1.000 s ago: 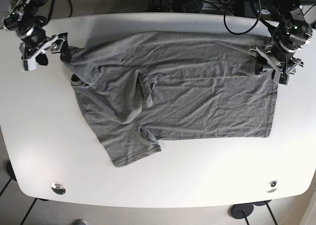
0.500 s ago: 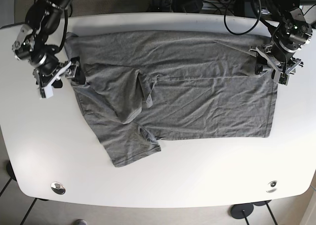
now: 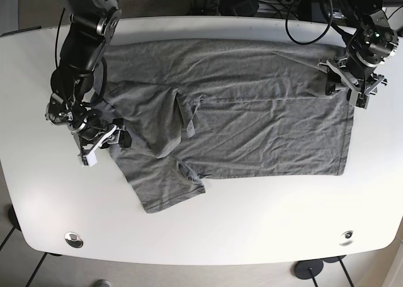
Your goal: Fold the T-shirt properly
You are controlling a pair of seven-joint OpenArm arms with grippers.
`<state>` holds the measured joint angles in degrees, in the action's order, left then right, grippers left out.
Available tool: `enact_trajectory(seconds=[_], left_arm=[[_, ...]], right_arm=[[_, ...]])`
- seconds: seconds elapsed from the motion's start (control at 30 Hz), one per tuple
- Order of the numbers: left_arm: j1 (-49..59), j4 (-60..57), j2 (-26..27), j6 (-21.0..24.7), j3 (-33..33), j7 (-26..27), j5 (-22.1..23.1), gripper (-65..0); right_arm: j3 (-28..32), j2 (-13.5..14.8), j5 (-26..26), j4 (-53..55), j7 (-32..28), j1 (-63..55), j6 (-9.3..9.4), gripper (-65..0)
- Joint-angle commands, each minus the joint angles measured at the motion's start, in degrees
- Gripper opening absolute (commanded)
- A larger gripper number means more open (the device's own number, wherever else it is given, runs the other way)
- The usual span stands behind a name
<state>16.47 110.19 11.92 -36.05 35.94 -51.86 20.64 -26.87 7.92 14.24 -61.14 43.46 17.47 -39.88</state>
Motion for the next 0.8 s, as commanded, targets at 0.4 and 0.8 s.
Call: enact_trajectory(seconds=[0.4,0.8], left_arm=[[-26.71,-20.74,1.31,1.64,0.67,1.00,-20.16,-30.7],[-47.90,-68.48,10.54,2.16,-5.75,17.44,-19.98,-19.2]], right_arm=[[0.46,-1.46,-0.92,-0.61,-2.45,1.56,-0.12,-62.9],[0.46,-1.55,-0.39,-0.61,-2.45,1.56,-0.12,-62.9]])
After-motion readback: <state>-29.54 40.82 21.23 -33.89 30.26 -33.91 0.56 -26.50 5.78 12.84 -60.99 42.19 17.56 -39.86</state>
